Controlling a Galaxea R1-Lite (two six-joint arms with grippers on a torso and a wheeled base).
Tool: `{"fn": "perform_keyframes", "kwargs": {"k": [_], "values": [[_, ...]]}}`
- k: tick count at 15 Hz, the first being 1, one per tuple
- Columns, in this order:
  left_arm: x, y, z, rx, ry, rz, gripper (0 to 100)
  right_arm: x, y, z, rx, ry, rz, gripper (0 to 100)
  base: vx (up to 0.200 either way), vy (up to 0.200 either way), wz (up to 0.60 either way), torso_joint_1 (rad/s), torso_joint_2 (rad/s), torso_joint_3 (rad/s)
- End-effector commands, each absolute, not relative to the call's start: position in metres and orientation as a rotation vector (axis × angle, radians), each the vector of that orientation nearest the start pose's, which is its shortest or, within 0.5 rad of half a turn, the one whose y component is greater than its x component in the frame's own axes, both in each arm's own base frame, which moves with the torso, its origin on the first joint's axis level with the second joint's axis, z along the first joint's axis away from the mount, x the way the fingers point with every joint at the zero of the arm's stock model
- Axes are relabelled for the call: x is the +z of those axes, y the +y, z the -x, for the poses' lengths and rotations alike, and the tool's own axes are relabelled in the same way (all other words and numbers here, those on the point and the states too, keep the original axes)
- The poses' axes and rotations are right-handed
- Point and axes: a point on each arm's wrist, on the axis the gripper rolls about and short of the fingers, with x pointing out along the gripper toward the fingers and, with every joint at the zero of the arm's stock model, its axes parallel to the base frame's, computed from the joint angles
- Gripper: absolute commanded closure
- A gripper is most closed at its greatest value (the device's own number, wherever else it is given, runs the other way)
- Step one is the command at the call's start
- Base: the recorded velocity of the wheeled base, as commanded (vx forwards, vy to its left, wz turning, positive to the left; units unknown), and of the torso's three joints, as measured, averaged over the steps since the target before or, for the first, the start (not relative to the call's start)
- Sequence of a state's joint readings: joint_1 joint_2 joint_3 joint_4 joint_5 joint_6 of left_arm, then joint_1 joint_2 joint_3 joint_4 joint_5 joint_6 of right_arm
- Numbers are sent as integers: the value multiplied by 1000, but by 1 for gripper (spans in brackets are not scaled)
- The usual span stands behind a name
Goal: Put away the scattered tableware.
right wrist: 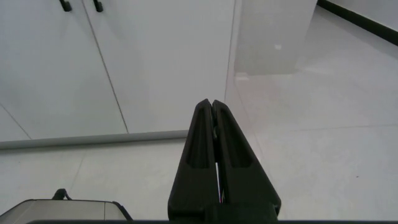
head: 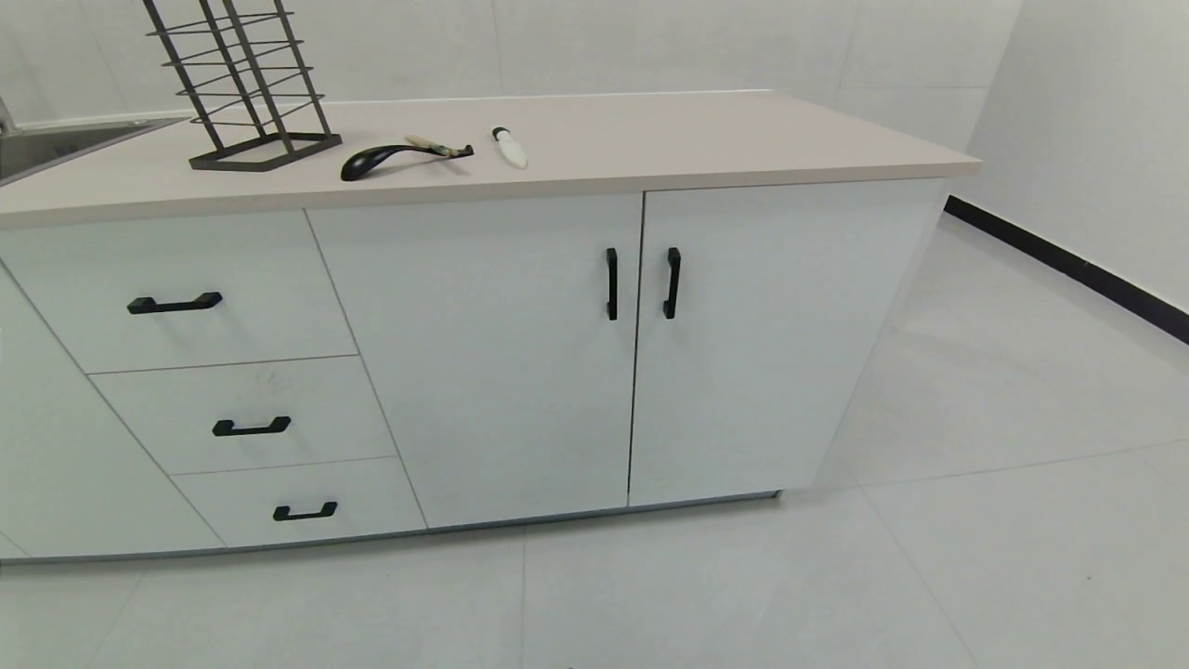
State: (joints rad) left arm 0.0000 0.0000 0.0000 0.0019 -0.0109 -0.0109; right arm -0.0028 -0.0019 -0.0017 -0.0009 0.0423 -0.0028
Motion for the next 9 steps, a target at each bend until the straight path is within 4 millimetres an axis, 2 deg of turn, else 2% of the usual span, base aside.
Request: {"fn": "perform_keyframes", "kwargs": {"k": [1,9], "values": [[75,0,23,-11,2,12,0,76,1,23,40,-3,3,100,0,200,0,2,7,7],[75,0,23,-11,2,11,0,76,1,23,43,-3,3,100,0,200,0,4,3,2]]}}
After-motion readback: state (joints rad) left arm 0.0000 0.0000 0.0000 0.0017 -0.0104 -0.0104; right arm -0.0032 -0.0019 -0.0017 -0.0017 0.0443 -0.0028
